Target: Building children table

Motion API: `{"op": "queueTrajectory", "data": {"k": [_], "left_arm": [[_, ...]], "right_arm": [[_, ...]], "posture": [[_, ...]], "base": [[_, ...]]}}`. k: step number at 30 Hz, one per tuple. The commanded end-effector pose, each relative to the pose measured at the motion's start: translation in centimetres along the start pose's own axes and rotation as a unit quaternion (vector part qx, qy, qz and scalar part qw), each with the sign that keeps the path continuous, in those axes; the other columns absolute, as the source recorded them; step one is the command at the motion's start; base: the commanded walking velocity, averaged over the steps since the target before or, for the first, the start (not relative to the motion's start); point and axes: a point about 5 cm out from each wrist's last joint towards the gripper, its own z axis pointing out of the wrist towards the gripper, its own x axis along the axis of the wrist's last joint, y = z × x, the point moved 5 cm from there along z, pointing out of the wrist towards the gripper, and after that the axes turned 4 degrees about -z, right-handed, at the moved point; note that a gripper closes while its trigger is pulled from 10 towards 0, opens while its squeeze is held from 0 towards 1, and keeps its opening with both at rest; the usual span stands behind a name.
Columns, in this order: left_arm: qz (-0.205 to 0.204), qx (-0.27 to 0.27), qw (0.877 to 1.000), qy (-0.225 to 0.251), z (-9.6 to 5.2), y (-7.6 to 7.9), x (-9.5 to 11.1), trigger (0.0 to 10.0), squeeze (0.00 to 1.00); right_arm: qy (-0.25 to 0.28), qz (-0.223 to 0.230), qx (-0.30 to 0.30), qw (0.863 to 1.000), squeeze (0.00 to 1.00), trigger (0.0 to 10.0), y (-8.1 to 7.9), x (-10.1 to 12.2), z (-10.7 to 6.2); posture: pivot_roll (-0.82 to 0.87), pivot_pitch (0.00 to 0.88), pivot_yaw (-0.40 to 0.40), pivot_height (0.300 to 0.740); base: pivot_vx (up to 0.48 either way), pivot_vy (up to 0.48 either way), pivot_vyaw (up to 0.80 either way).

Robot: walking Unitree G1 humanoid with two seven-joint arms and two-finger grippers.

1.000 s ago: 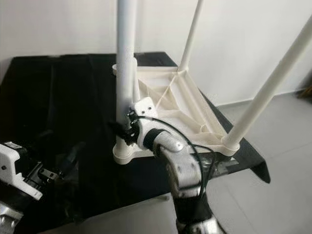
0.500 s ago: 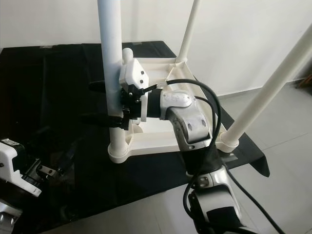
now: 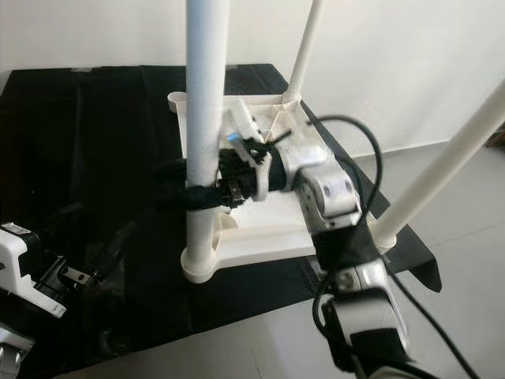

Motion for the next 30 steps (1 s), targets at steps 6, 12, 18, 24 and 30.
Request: {"op": "queueTrajectory", "data": {"k": [6, 12, 18, 24, 30], "left_arm": [[-0.006, -0.007, 1.0, -0.005, -0.1, 0.2, -0.2, 10.0, 0.0], [-0.003, -0.006, 1.0, -0.004, 0.2, -0.2, -0.2, 10.0, 0.0], [-0.003, -0.007, 1.0, -0.002, 0.3, -0.2, -0.3, 10.0, 0.0], [-0.002, -0.003, 1.0, 0.002, 0.4, -0.3, -0.2, 10.0, 0.0], [-0.004, -0.005, 1.0, 0.002, 0.4, -0.3, -0.1, 10.0, 0.0]], "right_arm": [[-0.08, 0.083, -0.244, 0.963, 0.0, 0.0, 1.7, -7.1, 0.0], [-0.142, 0.051, -0.554, 0.819, 0.0, 0.0, 2.1, -8.6, -2.4], [-0.136, 0.052, -0.551, 0.822, 0.0, 0.0, 2.6, -8.1, -1.7], [-0.106, 0.064, -0.519, 0.846, 0.95, 10.0, 3.6, -6.8, -0.3], [-0.07, 0.039, -0.496, 0.865, 1.0, 10.0, 5.5, -4.3, -0.4]], "posture": [[-0.09, 0.096, -0.11, 0.74], [-0.11, 0.09, -0.104, 0.74], [-0.11, 0.085, -0.117, 0.74], [-0.11, 0.085, -0.117, 0.74], [-0.11, 0.089, -0.115, 0.74]], "base": [[0.0, 0.0, 0.0], [0.0, 0.0, 0.0], [0.0, 0.0, 0.0], [0.0, 0.0, 0.0], [0.0, 0.0, 0.0]]}}
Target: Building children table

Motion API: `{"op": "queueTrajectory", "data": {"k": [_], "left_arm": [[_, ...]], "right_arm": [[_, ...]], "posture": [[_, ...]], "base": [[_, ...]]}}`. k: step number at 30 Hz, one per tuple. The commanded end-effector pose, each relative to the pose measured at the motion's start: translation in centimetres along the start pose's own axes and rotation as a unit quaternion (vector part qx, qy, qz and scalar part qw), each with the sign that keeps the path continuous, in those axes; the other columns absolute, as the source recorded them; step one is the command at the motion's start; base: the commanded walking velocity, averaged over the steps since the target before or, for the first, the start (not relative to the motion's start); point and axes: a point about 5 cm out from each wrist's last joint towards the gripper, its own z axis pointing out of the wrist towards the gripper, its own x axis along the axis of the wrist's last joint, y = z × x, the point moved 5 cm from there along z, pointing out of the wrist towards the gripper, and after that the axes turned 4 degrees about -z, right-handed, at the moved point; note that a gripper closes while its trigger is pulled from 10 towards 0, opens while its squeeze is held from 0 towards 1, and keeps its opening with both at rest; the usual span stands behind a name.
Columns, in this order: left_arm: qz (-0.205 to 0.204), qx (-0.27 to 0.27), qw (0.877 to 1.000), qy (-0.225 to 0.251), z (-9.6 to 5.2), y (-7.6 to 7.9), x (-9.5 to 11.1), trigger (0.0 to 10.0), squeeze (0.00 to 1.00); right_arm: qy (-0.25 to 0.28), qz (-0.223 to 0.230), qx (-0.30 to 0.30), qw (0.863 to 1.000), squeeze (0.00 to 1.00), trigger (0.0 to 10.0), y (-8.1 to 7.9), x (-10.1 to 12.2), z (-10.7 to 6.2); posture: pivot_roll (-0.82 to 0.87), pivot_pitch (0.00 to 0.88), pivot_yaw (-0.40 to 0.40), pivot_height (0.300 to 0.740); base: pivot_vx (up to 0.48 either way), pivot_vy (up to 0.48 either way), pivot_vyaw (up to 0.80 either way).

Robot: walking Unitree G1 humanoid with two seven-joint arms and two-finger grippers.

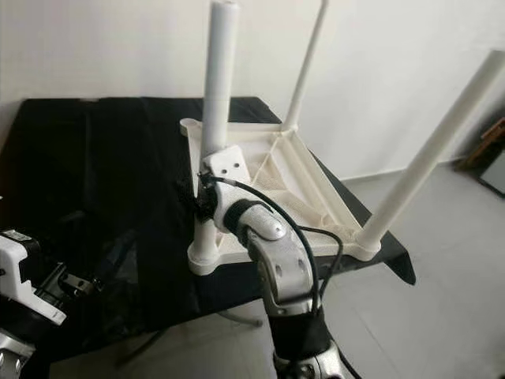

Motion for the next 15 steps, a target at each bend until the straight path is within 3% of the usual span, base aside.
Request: {"op": "queueTrajectory", "data": {"k": [1, 4, 5, 6, 7, 8, 9, 10, 12, 13, 15], "left_arm": [[0.004, -0.005, 1.0, -0.002, 0.1, 0.1, 0.0, 10.0, 0.0], [0.003, -0.005, 1.0, -0.002, 0.1, 0.2, 0.0, 10.0, 0.0], [0.003, -0.006, 1.0, -0.002, 0.1, 0.2, -0.1, 10.0, 0.0], [0.003, -0.006, 1.0, -0.002, 0.1, 0.2, -0.1, 10.0, 0.0], [0.003, -0.006, 1.0, -0.002, 0.1, 0.3, 0.0, 10.0, 0.0], [0.003, -0.006, 1.0, -0.002, 0.1, 0.4, 0.0, 10.0, 0.0], [0.003, -0.006, 1.0, -0.002, 0.1, 0.4, 0.0, 10.0, 0.0], [0.002, -0.007, 1.0, -0.002, 0.1, 0.5, 0.0, 10.0, 0.0], [0.002, -0.007, 1.0, -0.002, 0.1, 0.5, 0.0, 10.0, 0.0], [0.002, -0.007, 1.0, -0.003, 0.0, 0.5, 0.1, 10.0, 0.0], [0.002, -0.008, 1.0, -0.004, -0.1, 0.6, 0.2, 10.0, 0.0]], "right_arm": [[0.036, -0.007, 0.031, 0.999, 1.0, 10.0, 1.1, 1.9, 0.4], [0.058, -0.017, 0.098, 0.993, 1.0, 10.0, 0.7, 3.0, 0.4], [0.06, -0.026, 0.141, 0.988, 0.94, 10.0, 0.4, 3.2, 0.1], [0.06, -0.026, 0.141, 0.988, 0.94, 10.0, 0.4, 3.2, 0.1], [0.045, -0.054, 0.223, 0.972, 0.0, 10.0, -0.2, 2.7, -0.9], [0.025, -0.084, 0.297, 0.951, 0.0, 10.0, -0.6, 1.9, -2.1], [0.025, -0.084, 0.297, 0.951, 0.0, 10.0, -0.6, 1.9, -2.1], [0.009, -0.101, 0.34, 0.935, 0.0, 10.0, -0.8, 1.3, -2.9], [0.009, -0.101, 0.34, 0.935, 0.0, 10.0, -0.8, 1.3, -2.9], [-0.008, -0.104, 0.366, 0.925, 0.0, 10.0, -0.3, 0.8, -3.3], [-0.015, -0.106, 0.37, 0.923, 0.0, 10.0, 0.3, 0.7, -3.1]], "posture": [[-0.11, 0.089, -0.115, 0.74], [-0.1, 0.091, -0.114, 0.74], [-0.1, 0.092, -0.114, 0.74], [-0.1, 0.092, -0.114, 0.74], [-0.1, 0.097, -0.114, 0.74], [-0.09, 0.105, -0.112, 0.74], [-0.09, 0.105, -0.112, 0.74], [-0.09, 0.105, -0.112, 0.74], [-0.09, 0.105, -0.112, 0.74], [-0.08, 0.115, -0.111, 0.74], [-0.07, 0.124, -0.111, 0.74]], "base": [[0.0, 0.0, 0.0], [0.0, 0.0, 0.0], [0.0, 0.0, 0.0], [0.0, 0.0, 0.0], [0.0, 0.0, 0.0], [0.0, 0.0, 0.0], [0.0, 0.0, 0.0], [0.0, 0.0, 0.0], [0.0, 0.0, 0.0], [0.0, 0.0, 0.0], [0.0, 0.0, 0.0]]}}
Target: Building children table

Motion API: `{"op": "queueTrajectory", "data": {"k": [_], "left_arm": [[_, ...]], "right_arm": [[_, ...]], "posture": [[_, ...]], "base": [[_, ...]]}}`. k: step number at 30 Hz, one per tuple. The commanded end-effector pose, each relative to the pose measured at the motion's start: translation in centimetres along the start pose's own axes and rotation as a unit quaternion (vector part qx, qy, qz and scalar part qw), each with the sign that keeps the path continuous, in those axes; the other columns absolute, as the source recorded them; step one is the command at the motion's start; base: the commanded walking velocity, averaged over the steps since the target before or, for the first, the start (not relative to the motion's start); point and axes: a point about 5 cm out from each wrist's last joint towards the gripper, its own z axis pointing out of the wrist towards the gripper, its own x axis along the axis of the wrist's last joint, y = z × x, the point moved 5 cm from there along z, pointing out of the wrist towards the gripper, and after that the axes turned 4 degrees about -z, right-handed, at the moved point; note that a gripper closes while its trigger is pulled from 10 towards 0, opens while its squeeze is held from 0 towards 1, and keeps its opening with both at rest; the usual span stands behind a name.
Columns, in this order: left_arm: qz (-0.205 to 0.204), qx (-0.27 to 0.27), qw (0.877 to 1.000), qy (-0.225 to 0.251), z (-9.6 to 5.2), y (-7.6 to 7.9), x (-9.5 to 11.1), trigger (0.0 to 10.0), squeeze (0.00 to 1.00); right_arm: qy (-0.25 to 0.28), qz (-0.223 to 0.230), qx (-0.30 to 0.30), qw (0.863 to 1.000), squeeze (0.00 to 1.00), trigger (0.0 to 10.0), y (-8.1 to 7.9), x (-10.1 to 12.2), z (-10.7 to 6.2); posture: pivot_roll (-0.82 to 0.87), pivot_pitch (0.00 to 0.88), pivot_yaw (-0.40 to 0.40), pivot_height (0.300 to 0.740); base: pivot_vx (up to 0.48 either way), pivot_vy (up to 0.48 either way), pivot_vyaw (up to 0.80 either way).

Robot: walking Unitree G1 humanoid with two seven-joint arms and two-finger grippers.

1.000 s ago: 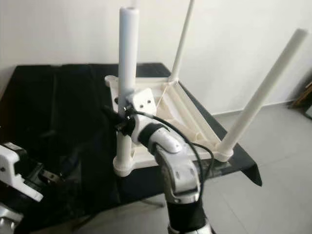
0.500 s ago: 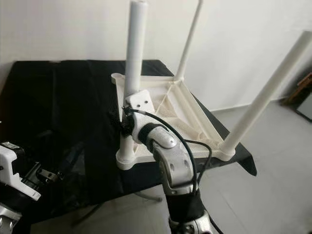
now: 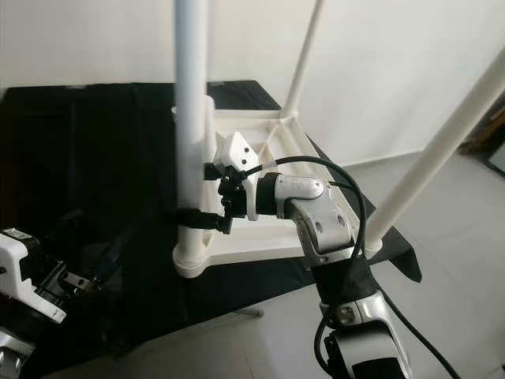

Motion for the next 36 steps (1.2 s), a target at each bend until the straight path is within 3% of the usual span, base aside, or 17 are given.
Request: {"op": "queueTrajectory", "data": {"k": [1, 7, 8, 13, 14, 16, 24, 31, 32, 33, 34, 35, 36], "left_arm": [[0.003, -0.006, 1.0, -0.007, -0.3, 0.4, 0.1, 10.0, 0.0], [0.002, -0.006, 1.0, -0.012, -0.8, 0.6, 0.4, 10.0, 0.0], [0.002, -0.006, 1.0, -0.013, -1.0, 0.6, 0.5, 10.0, 0.0], [0.002, -0.006, 1.0, -0.014, -1.1, 0.7, 0.5, 10.0, 0.0], [0.002, -0.005, 1.0, -0.016, -1.2, 0.6, 0.6, 10.0, 0.0], [0.003, -0.003, 1.0, -0.019, -1.5, 0.6, 0.6, 10.0, 0.0], [0.003, 0.0, 1.0, -0.02, -1.6, 0.6, 0.6, 10.0, 0.0], [0.001, 0.0, 1.0, -0.021, -1.4, 0.5, 0.5, 10.0, 0.0], [0.001, -0.001, 1.0, -0.02, -1.3, 0.4, 0.3, 10.0, 0.0], [0.001, -0.001, 1.0, -0.02, -1.3, 0.4, 0.3, 10.0, 0.0], [0.001, -0.001, 1.0, -0.02, -1.2, 0.3, 0.3, 10.0, 0.0], [0.002, -0.001, 1.0, -0.02, -1.1, 0.0, 0.2, 10.0, 0.0], [0.002, -0.001, 1.0, -0.02, -1.1, 0.0, 0.2, 10.0, 0.0]], "right_arm": [[-0.004, 0.001, 0.014, 1.0, 0.0, 10.0, 0.7, -0.4, -0.3], [0.005, 0.006, 0.055, 0.998, 0.0, 10.0, 1.5, -0.7, -0.7], [0.009, 0.007, 0.077, 0.997, 0.0, 7.1, 1.2, -0.8, -0.5], [0.012, 0.007, 0.092, 0.996, 0.0, 7.1, 1.0, -0.9, -0.4], [0.022, 0.013, 0.118, 0.993, 0.0, 0.0, 0.5, -0.9, 0.2], [0.036, 0.024, 0.152, 0.987, 0.0, 0.0, 0.0, -0.9, 1.0], [0.041, 0.024, 0.164, 0.985, 0.0, 0.0, 0.0, -1.1, 1.2], [0.045, 0.011, 0.101, 0.994, 0.0, 0.0, 0.9, -1.5, -0.8], [0.037, 0.024, -0.02, 0.999, 0.0, 0.0, 1.5, -2.3, -0.7], [0.037, 0.024, -0.02, 0.999, 0.0, 0.0, 1.5, -2.3, -0.7], [0.029, 0.03, -0.138, 0.99, 0.0, 0.0, 2.2, -2.8, -0.9], [-0.017, 0.066, -0.304, 0.95, 0.0, 0.0, 1.3, -4.9, -1.5], [-0.017, 0.066, -0.304, 0.95, 0.0, 0.0, 1.3, -4.9, -1.5]], "posture": [[-0.07, 0.133, -0.107, 0.74], [-0.05, 0.159, -0.1, 0.74], [-0.04, 0.164, -0.099, 0.74], [-0.04, 0.164, -0.099, 0.74], [-0.03, 0.172, -0.1, 0.74], [-0.02, 0.172, -0.103, 0.74], [-0.02, 0.17, -0.105, 0.74], [-0.06, 0.157, -0.106, 0.74], [-0.07, 0.145, -0.12, 0.74], [-0.07, 0.145, -0.12, 0.74], [-0.07, 0.145, -0.12, 0.74], [-0.11, 0.141, -0.103, 0.74], [-0.11, 0.141, -0.103, 0.74]], "base": [[0.0, 0.0, 0.0], [0.0, 0.0, 0.0], [0.0, 0.0, 0.0], [0.0, 0.0, 0.0], [0.0, 0.0, 0.0], [0.0, 0.0, 0.0], [0.0, 0.0, 0.0], [0.0, 0.0, 0.0], [0.0, 0.0, 0.0], [0.0, 0.0, 0.0], [0.0, 0.0, 0.0], [0.0, 0.0, 0.0], [0.0, 0.0, 0.0]]}}
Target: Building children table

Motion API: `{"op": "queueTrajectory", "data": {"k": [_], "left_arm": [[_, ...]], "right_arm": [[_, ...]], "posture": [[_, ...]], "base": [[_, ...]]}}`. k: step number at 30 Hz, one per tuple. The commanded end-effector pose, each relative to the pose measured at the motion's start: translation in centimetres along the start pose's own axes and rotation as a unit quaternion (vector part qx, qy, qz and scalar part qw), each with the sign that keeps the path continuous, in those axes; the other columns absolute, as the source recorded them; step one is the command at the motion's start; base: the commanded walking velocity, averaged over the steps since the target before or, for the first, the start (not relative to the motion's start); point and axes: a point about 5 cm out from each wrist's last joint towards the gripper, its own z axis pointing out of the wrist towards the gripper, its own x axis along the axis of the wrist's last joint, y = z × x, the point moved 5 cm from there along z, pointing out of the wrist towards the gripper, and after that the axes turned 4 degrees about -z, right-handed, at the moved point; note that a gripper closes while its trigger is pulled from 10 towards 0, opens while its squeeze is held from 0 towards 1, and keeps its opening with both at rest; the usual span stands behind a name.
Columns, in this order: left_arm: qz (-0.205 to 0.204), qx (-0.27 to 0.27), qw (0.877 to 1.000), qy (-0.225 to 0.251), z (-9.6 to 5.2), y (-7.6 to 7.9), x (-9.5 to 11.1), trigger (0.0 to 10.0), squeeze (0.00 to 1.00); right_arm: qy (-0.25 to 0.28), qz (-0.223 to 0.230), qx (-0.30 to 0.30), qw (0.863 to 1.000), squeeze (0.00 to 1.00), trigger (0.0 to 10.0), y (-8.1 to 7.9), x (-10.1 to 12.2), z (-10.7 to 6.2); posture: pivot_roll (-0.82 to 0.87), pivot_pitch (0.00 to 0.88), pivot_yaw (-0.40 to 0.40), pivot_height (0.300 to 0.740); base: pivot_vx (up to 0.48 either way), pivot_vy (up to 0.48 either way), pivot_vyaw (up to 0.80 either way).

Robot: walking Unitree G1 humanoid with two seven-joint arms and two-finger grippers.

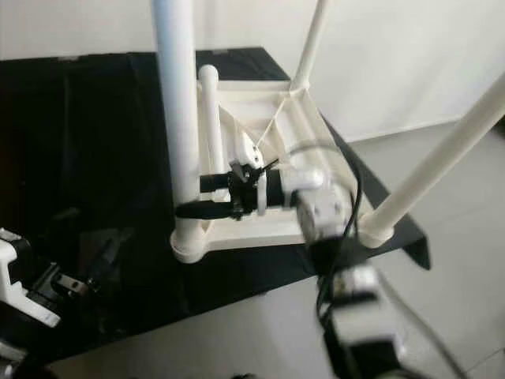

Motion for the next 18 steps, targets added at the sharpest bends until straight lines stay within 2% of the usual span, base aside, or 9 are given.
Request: {"op": "queueTrajectory", "data": {"k": [1, 2, 7, 10, 11, 12, 14, 15, 18], "left_arm": [[0.003, 0.001, 1.0, -0.009, 0.0, -0.4, -0.5, 10.0, 0.0], [0.004, 0.001, 1.0, -0.009, 0.2, -0.6, -0.5, 10.0, 0.0], [-0.002, -0.01, 1.0, -0.007, 0.7, -0.6, -0.8, 10.0, 0.0], [-0.003, -0.012, 1.0, -0.006, 0.8, -0.6, -0.8, 10.0, 0.0], [-0.002, -0.007, 1.0, -0.004, 0.8, -0.7, -0.8, 10.0, 0.0], [0.0, -0.001, 1.0, -0.001, 0.7, -0.8, -0.7, 10.0, 0.0], [0.001, 0.002, 1.0, 0.001, 0.7, -0.8, -0.7, 10.0, 0.0], [0.001, 0.003, 1.0, 0.002, 0.7, -0.8, -0.6, 10.0, 0.0], [-0.001, 0.0, 1.0, 0.002, 0.8, -0.8, -0.6, 10.0, 0.0]], "right_arm": [[-0.097, 0.0, -0.194, 0.976, 0.0, 0.0, 0.9, -3.0, -3.1], [-0.112, 0.005, -0.211, 0.971, 0.0, 0.0, -1.1, -3.6, -3.7], [-0.111, -0.029, -0.229, 0.967, 0.0, 0.0, 0.8, -3.1, -3.9], [-0.111, -0.021, -0.232, 0.966, 0.0, 0.0, 1.3, -3.0, -3.5], [-0.115, -0.015, -0.225, 0.967, 0.0, 4.0, 0.9, -3.0, -3.2], [-0.115, -0.009, -0.222, 0.968, 0.0, 10.0, 0.7, -2.8, -2.8], [-0.115, -0.007, -0.214, 0.97, 0.0, 10.0, 0.6, -2.7, -2.5], [-0.103, 0.01, -0.208, 0.973, 1.0, 10.0, 0.5, -2.0, -2.0], [-0.069, 0.025, -0.169, 0.983, 1.0, 10.0, -0.1, -0.1, -0.8]], "posture": [[-0.12, 0.132, -0.087, 0.74], [-0.12, 0.132, -0.087, 0.74], [-0.11, 0.101, -0.096, 0.74], [-0.11, 0.097, -0.102, 0.74], [-0.11, 0.095, -0.106, 0.74], [-0.11, 0.095, -0.106, 0.74], [-0.11, 0.095, -0.106, 0.74], [-0.11, 0.096, -0.105, 0.74], [-0.11, 0.1, -0.106, 0.74]], "base": [[0.0, 0.0, 0.0], [0.0, 0.0, 0.0], [0.0, 0.0, 0.0], [0.0, 0.0, 0.0], [0.0, 0.0, 0.0], [0.0, 0.0, 0.0], [0.0, 0.0, 0.0], [0.0, 0.0, 0.0], [0.0, 0.0, 0.0]]}}
